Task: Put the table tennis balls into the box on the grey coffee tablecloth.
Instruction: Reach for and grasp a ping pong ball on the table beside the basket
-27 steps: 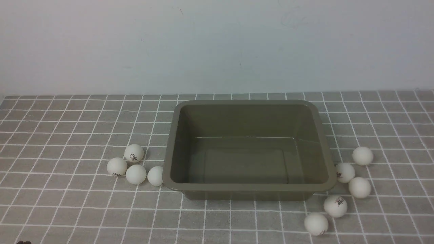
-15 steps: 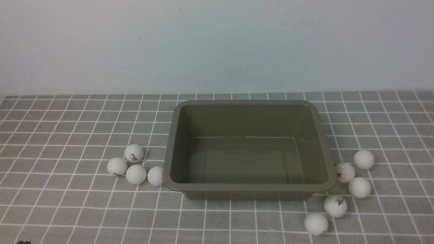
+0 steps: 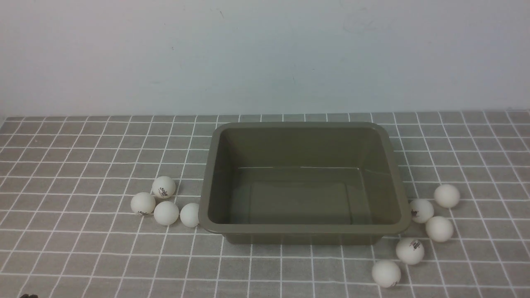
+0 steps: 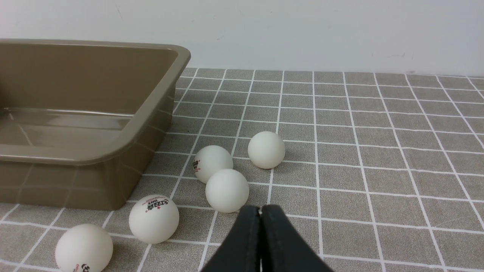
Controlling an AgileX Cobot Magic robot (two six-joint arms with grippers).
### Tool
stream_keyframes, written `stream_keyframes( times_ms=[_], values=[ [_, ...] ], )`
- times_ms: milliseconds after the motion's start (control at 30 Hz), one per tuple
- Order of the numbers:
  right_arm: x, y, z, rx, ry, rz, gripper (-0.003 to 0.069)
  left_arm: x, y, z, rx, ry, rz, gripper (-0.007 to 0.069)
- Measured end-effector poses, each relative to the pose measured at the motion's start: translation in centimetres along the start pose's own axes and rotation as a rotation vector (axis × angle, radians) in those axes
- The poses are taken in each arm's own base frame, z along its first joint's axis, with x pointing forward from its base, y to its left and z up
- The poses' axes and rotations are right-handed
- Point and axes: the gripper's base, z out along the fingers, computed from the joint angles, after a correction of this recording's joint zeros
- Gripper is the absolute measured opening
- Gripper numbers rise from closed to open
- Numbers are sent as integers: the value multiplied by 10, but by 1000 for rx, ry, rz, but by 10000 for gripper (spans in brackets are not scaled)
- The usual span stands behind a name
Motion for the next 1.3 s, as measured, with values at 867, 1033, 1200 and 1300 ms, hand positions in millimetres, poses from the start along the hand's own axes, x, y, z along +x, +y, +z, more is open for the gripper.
stream_keyframes(
  times_ms=[867, 1033, 1200, 1300],
  values=[
    [-39, -2, -9, -148, -461, 693, -10, -71, 21, -31, 27, -765, -720, -5],
    [-75, 4, -23, -202, -444, 666, -10, -130, 4, -42, 141, -488, -555, -5],
    [-150, 17, -31, -180, -195, 458, -10, -163, -10, 3, 184, 144, -406, -5],
    [-180, 23, -18, -145, 65, 313, -10, -163, -10, 44, 166, 513, -329, -5]
  ],
)
